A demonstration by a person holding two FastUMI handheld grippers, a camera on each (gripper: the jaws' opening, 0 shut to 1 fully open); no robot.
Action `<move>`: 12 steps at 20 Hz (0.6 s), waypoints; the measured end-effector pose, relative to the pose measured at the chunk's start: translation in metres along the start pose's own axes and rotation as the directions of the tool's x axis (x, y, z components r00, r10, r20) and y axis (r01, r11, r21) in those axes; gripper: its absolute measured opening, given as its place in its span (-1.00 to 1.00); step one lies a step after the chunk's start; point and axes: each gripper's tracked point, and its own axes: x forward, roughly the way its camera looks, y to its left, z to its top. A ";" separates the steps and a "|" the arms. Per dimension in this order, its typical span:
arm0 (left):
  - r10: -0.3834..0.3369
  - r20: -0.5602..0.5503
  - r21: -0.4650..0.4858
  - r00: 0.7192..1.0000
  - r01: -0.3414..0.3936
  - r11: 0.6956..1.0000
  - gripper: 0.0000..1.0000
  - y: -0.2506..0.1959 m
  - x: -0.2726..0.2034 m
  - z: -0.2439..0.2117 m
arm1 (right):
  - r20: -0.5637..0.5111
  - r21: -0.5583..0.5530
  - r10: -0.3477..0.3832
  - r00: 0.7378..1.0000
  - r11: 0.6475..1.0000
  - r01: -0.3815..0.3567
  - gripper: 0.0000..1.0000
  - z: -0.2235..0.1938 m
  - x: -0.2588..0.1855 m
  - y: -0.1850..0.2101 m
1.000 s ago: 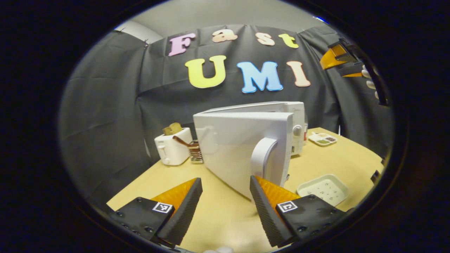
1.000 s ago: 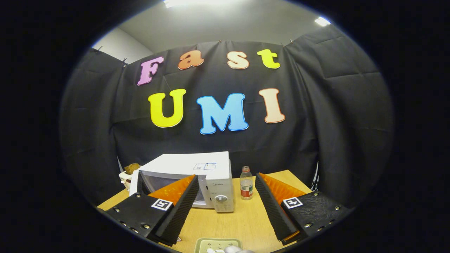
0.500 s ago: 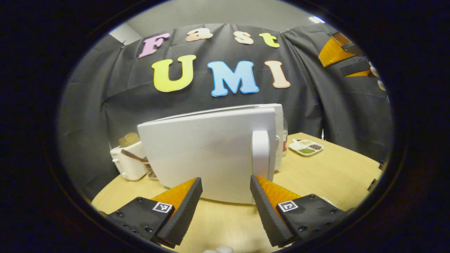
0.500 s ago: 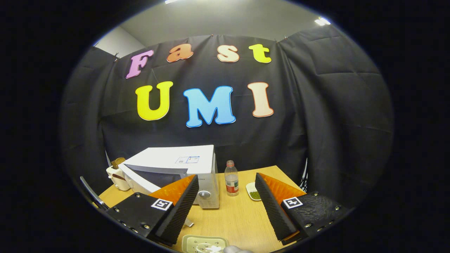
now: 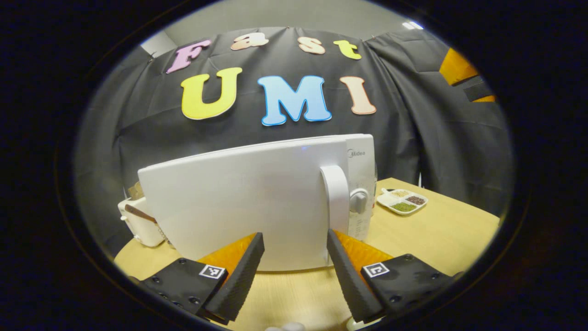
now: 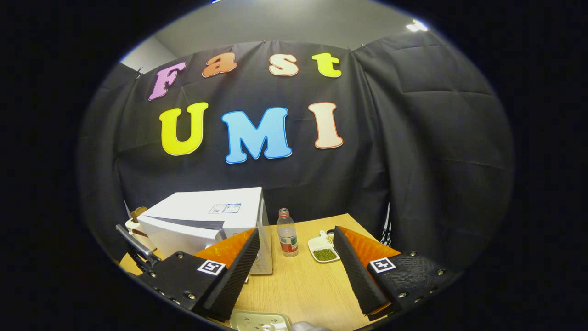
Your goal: Open the microwave oven with the left hand, put the food in, and close the microwave oven.
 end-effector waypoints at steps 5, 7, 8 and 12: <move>0.029 -0.005 -0.035 1.000 -0.029 0.999 0.85 0.003 0.022 0.000 | -0.008 -0.011 0.004 1.000 1.000 -0.004 0.96 -0.001 0.007 0.002; 0.029 -0.015 -0.019 0.999 -0.029 0.999 0.87 -0.001 0.023 0.000 | -0.018 -0.012 0.009 1.000 1.000 -0.009 0.97 -0.003 0.009 0.004; 0.014 -0.012 -0.034 1.000 -0.014 0.999 0.84 -0.005 0.018 0.000 | -0.022 -0.016 0.012 1.000 1.000 -0.013 0.97 -0.004 0.009 0.004; 0.004 -0.016 -0.011 1.000 -0.005 1.000 0.86 -0.013 0.017 -0.005 | -0.021 -0.017 0.018 1.000 1.000 -0.019 0.96 -0.002 0.007 0.004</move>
